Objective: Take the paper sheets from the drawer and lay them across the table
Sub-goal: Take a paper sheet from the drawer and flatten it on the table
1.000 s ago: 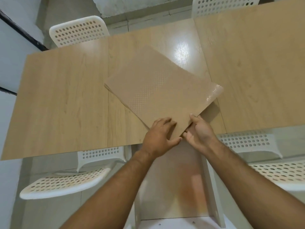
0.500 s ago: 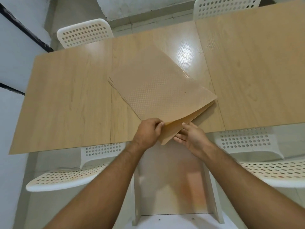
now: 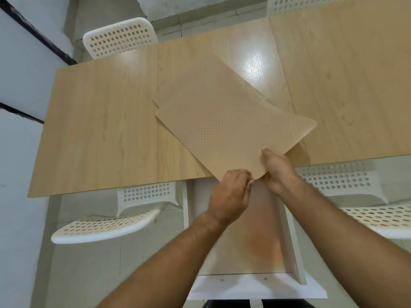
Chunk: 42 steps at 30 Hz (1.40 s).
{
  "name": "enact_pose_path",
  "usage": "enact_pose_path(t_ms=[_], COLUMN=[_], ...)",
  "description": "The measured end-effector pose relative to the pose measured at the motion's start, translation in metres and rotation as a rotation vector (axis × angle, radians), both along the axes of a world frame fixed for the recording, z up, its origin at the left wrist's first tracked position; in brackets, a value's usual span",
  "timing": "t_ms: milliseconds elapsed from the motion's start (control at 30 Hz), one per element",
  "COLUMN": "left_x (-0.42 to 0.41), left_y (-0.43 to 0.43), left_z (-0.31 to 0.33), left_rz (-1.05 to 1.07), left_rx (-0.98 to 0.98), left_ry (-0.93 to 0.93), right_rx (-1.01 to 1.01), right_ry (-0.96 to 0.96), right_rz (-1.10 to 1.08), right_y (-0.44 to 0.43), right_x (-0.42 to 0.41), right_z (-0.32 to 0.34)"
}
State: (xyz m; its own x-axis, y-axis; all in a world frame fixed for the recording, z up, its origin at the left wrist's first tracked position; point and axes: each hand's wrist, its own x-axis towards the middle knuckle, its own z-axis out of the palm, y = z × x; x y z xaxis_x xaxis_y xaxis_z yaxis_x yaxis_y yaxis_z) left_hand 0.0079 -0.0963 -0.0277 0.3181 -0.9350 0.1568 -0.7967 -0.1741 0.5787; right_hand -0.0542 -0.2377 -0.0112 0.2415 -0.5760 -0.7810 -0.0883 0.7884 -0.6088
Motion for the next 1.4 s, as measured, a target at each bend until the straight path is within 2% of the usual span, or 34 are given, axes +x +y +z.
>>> enact_pose_path(t_ms=[67, 133, 267, 367, 467, 600, 700, 767, 933, 1100, 1200, 1400], left_x=[-0.004, 0.004, 0.054, 0.115, 0.172, 0.219, 0.228, 0.224, 0.186, 0.13, 0.097, 0.051], left_y=[0.0, -0.004, -0.023, -0.033, -0.03, -0.007, 0.013, 0.027, 0.053, 0.072, 0.079, 0.061], left_z=[0.004, 0.009, 0.023, 0.03, 0.044, 0.071, 0.092, 0.098, 0.106, 0.111, 0.114, 0.151], left_rz=[-0.081, -0.069, 0.177, 0.37, 0.626, 0.957, 1.124, 1.137, 1.111, 1.107, 1.091, 0.953], left_rx=[0.019, 0.051, 0.114, 0.336, 0.499, 0.531, 0.437, 0.33, 0.183, 0.056, -0.025, -0.122], left_ry=[-0.013, 0.033, 0.076, -0.026, -0.015, 0.134, 0.456, 0.519, 0.471, 0.459, 0.458, 0.49], right_rx=[-0.026, -0.043, -0.029, 0.008, 0.062, 0.136, 0.135, 0.104, -0.081, -0.305, -0.451, -0.522], right_ry=[0.067, 0.064, -0.018, -0.113, -0.218, -0.311, -0.344, -0.324, -0.144, -0.007, 0.008, 0.05], right_rz=[-0.032, -0.046, -0.054, -0.025, 0.079, 0.208, 0.263, 0.301, 0.404, 0.347, 0.338, 0.277], right_y=[-0.004, -0.005, -0.009, -0.013, -0.017, -0.02, -0.024, -0.029, -0.041, -0.06, -0.068, -0.078], right_x=[-0.004, -0.008, -0.018, -0.028, -0.041, -0.053, -0.058, -0.061, -0.065, -0.077, -0.099, -0.171], right_z=[-0.007, -0.009, -0.012, -0.009, -0.004, 0.006, 0.014, 0.02, 0.034, 0.065, 0.089, 0.12])
